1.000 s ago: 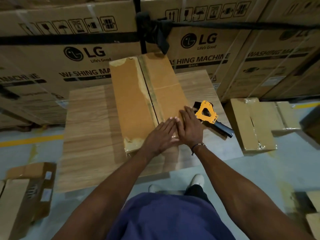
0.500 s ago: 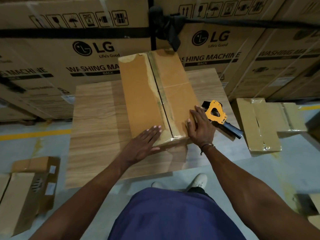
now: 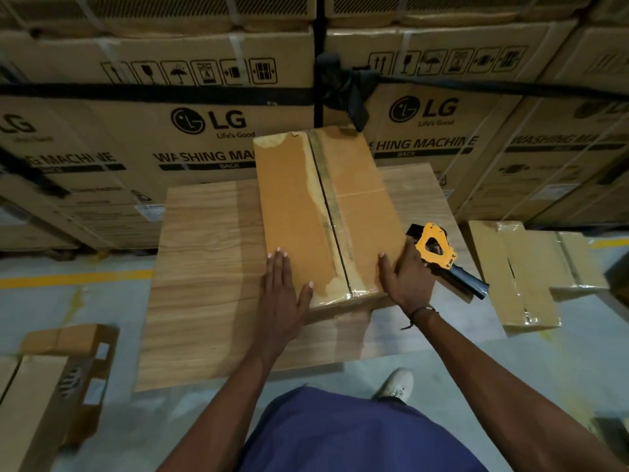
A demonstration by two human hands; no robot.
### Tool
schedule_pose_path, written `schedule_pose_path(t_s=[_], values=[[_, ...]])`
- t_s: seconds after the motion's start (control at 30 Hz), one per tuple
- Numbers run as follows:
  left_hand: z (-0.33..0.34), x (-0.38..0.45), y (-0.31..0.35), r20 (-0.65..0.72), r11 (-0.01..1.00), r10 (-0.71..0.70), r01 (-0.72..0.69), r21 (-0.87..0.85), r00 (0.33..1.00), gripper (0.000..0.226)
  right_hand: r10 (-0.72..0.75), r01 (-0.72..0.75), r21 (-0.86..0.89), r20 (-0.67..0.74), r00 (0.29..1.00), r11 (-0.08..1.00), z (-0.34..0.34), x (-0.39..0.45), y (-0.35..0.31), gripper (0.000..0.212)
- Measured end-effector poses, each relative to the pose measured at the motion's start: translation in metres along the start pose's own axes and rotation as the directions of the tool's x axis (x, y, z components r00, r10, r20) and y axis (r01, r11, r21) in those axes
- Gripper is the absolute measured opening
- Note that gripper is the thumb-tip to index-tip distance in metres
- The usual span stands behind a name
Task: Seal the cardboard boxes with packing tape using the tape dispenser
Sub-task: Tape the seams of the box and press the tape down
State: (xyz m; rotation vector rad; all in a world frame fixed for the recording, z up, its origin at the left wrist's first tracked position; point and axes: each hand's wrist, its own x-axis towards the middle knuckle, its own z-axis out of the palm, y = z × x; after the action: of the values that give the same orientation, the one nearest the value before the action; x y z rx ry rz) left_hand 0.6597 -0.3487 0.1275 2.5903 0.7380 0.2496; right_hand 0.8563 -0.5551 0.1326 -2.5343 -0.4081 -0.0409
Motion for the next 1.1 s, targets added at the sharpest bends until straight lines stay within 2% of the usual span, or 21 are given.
schedule_pose_path(t_s=[0.13, 0.27, 0.33, 0.4, 0.47, 0.57, 0.63, 0.67, 0.77, 0.9, 1.03, 1.1], values=[[-0.020, 0.010, -0.043, 0.029, 0.987, -0.027, 0.022, 0.159, 0.999, 0.076, -0.023, 0.027, -0.039, 0.091, 0.996, 0.999, 0.005, -0.037, -0.036, 0.083], [-0.036, 0.020, -0.073, -0.010, 0.942, -0.271, 0.267, 0.205, 0.963, 0.087, -0.118, 0.152, -0.104, 0.277, 0.954, 0.983, 0.004, -0.079, -0.080, 0.078], [-0.035, 0.022, -0.063, -0.028, 0.905, -0.394, 0.393, 0.161, 0.919, 0.093, -0.219, 0.295, -0.134, 0.407, 0.887, 0.946, 0.006, -0.098, -0.099, 0.079], [-0.028, 0.016, -0.038, -0.048, 0.896, -0.428, 0.430, 0.113, 0.903, 0.093, -0.323, 0.477, -0.157, 0.553, 0.768, 0.865, 0.006, -0.111, -0.115, 0.078], [-0.021, 0.004, -0.016, -0.091, 0.907, -0.407, 0.414, 0.075, 0.909, 0.092, -0.388, 0.629, -0.211, 0.630, 0.673, 0.748, 0.006, -0.109, -0.127, 0.070], [-0.021, -0.010, -0.010, -0.117, 0.923, -0.360, 0.371, 0.101, 0.926, 0.087, -0.494, 0.684, -0.195, 0.558, 0.667, 0.703, 0.003, -0.073, -0.144, 0.030], [-0.021, -0.014, -0.014, -0.118, 0.923, -0.350, 0.364, 0.127, 0.929, 0.086, -0.569, 0.694, -0.108, 0.490, 0.660, 0.712, 0.006, -0.033, -0.151, 0.022], [-0.022, -0.016, -0.017, -0.115, 0.922, -0.350, 0.363, 0.133, 0.930, 0.086, -0.597, 0.701, -0.057, 0.476, 0.645, 0.711, 0.010, -0.012, -0.152, 0.025], [-0.023, -0.030, -0.034, -0.104, 0.931, -0.317, 0.330, 0.153, 0.943, 0.086, -0.608, 0.719, -0.003, 0.531, 0.590, 0.695, 0.022, 0.048, -0.154, 0.052], [-0.041, -0.056, -0.075, -0.034, 0.957, -0.214, 0.216, 0.193, 0.976, 0.086, -0.510, 0.661, -0.099, 0.556, 0.657, 0.744, 0.036, 0.097, -0.149, 0.072], [-0.066, -0.059, -0.125, 0.093, 0.960, -0.073, 0.045, 0.275, 0.993, 0.085, -0.375, 0.640, -0.202, 0.666, 0.645, 0.742, 0.046, 0.101, -0.128, 0.070], [-0.075, -0.054, -0.140, 0.097, 0.944, -0.070, 0.035, 0.328, 0.993, 0.084, -0.336, 0.603, -0.221, 0.663, 0.669, 0.766, 0.050, 0.090, -0.120, 0.070]])
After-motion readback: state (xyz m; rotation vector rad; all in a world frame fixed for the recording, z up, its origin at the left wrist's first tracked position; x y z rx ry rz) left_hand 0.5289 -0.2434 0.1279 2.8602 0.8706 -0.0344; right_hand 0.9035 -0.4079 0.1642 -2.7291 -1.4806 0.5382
